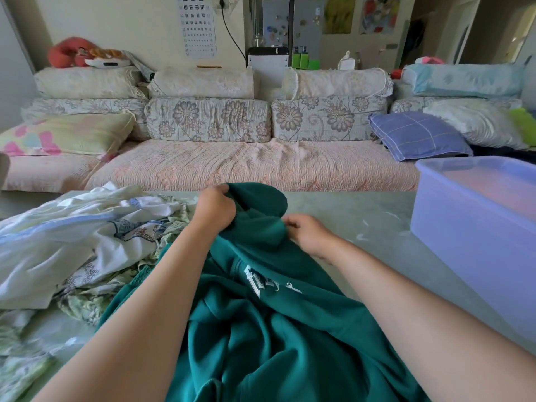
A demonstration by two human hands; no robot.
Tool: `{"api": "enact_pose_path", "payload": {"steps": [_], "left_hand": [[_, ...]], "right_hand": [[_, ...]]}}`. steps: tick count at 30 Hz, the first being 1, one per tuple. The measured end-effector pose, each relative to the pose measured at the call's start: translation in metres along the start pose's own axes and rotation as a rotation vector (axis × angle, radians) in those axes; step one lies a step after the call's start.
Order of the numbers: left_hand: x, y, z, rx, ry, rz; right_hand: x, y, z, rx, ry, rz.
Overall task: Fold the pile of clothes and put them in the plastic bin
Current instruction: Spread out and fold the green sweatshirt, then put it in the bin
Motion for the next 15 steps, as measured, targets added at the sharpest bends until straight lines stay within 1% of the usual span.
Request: {"api": "enact_pose_path", "payload": {"steps": [2,4,5,6,8,10,12,13,14,15], "left_hand": [[-0.002,0.002,-0.006,-0.091,-0.219,-0.053],[-0.007,0.002,-0.005,-0.113,-0.374,-0.077],[-0.012,0.0,-0.003,-0.113,-0.368,-0.063],[-0.017,-0.001,-0.001,-0.096,-0.312,-0.032],[-0.03,-0.005,0.01,-0.001,-0.118,0.082],[-0.049,-0.012,0.025,0.109,0.021,0.209],[-0.068,-0.023,0.042,0.214,0.037,0.312],[-0.079,-0.032,0.05,0.294,0.022,0.362],[-0.089,-0.043,0.061,0.386,-0.009,0.418],[-0.095,-0.052,0.068,0.448,0.013,0.467]], "right_hand": [[0.004,0.0,-0.022,-0.151,0.154,0.012],[0.011,-0.007,-0.047,-0.314,0.17,0.009],[0.016,-0.013,-0.058,-0.382,0.149,0.004],[0.019,-0.018,-0.069,-0.438,0.135,0.002],[0.018,-0.025,-0.089,-0.492,0.117,-0.006],[0.019,-0.033,-0.102,-0.521,0.041,-0.063],[0.022,-0.037,-0.105,-0.484,-0.012,-0.107],[0.023,-0.037,-0.1,-0.41,0.013,-0.12],[0.023,-0.037,-0.092,-0.299,0.076,-0.113],[0.024,-0.039,-0.084,-0.169,0.17,-0.096]]}}
Point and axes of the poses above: each hand's wrist, its own y-axis towards the middle knuckle, its own z-axis out of the palm, x = y × z, the point moved 7 cm from there along y, towards the middle knuckle, and after that the axes turned 8 degrees about z, right-handed, at the moved point
